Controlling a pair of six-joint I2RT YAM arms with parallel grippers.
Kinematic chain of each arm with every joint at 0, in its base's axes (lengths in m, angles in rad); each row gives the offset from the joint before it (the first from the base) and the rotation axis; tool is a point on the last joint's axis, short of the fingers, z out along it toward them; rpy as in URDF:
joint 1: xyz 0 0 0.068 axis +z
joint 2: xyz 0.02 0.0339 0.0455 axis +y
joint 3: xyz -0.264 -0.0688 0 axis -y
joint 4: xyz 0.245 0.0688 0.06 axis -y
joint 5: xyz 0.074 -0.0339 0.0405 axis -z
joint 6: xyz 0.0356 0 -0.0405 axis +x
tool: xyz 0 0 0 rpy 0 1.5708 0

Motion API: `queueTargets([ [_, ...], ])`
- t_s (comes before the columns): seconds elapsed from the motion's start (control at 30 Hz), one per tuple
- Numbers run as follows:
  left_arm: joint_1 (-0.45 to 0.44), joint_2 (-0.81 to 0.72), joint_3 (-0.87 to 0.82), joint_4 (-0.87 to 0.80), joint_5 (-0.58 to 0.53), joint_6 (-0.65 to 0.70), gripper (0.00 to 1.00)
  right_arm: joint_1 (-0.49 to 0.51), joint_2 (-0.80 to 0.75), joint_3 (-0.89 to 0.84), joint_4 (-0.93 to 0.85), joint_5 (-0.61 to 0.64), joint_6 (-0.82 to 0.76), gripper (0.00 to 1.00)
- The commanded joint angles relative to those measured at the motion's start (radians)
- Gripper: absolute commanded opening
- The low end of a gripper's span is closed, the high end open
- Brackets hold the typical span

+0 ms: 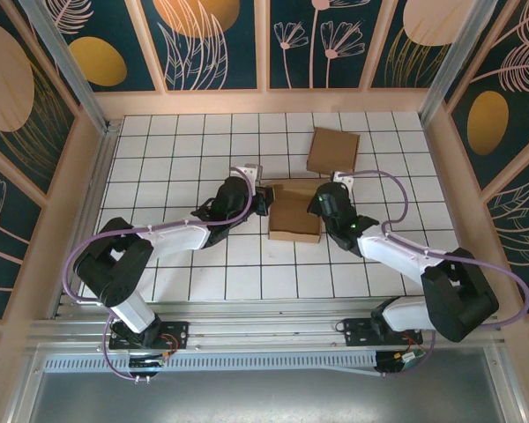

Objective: Fold the paper box

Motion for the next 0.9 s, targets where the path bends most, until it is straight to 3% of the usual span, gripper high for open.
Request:
queueTargets([
  [0.0,-0.012,0.024,-0.039,-0.012,0.049,-0.051,0.02,0.000,0.002,-0.094,0.018,-0.030,-0.013,0.00],
  [0.37,-0.025,0.015,-0.126,0.016,0.041,-0.084,0.04,0.020,-0.018,-0.207,0.099,-0.033,-0.057,0.05],
  [0.53,-0.026,0.035,-0.179,0.076,0.052,-0.123,0.07,0.022,-0.030,-0.286,0.190,-0.104,0.001,0.10],
  [0.87,-0.049,0.001,-0.228,0.123,0.069,-0.160,0.22,0.024,-0.144,-0.315,0.181,-0.175,-0.003,0.38],
])
